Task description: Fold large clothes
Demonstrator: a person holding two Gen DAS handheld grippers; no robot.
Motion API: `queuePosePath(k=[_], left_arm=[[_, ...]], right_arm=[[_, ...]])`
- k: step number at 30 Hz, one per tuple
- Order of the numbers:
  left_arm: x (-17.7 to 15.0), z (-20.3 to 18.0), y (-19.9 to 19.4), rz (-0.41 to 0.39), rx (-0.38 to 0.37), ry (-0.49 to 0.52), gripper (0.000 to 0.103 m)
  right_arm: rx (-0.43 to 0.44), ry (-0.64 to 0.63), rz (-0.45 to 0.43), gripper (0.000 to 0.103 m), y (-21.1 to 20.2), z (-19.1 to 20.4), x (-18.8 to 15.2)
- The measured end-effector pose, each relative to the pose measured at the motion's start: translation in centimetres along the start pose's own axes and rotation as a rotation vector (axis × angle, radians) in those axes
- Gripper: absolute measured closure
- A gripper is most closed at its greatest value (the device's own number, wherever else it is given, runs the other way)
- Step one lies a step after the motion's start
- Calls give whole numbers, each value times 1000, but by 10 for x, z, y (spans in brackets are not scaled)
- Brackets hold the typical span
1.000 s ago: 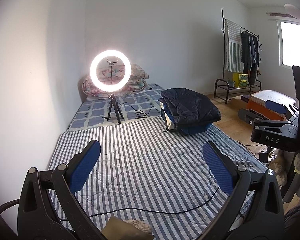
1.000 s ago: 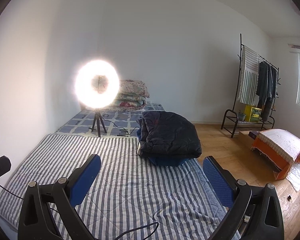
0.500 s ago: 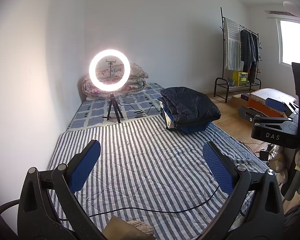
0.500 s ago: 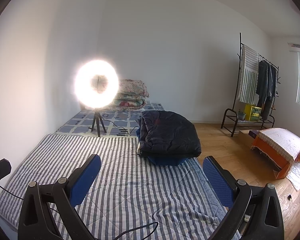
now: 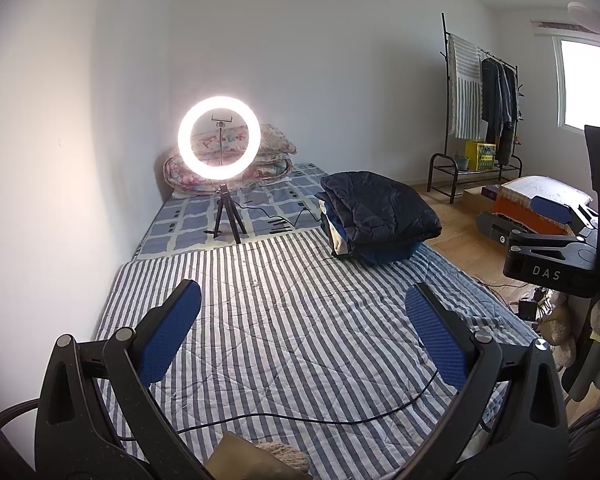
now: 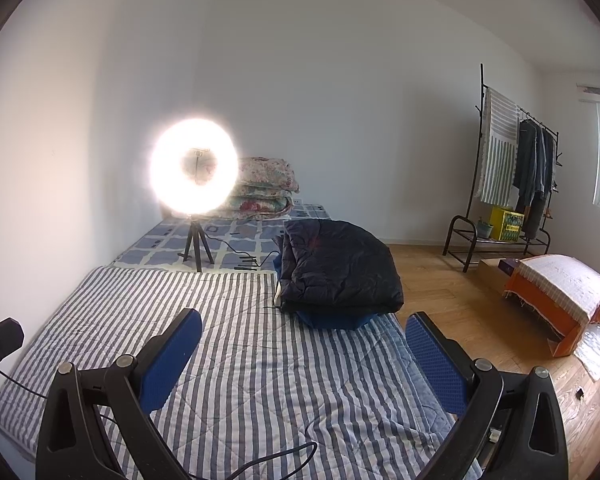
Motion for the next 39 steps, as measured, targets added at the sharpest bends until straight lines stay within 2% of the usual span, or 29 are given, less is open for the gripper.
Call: queuePosePath(k=[21, 39], left_arm=[[-8, 2, 7, 42, -14, -8, 0], [-7, 4, 8, 45, -8, -3, 0]], right_arm=[[8, 3, 12, 0, 1, 1, -3], [9, 2, 14, 0, 0, 0, -3]])
Point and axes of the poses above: each gripper's, at about its wrist camera, not at the fingertips, and y roughly the way its jaws point, z to its left, x to its top, the point moved 8 cm from there along y, roughly the way its jaws point, and after that the axes turned 7 degrees about x, right-handed, at the moved point
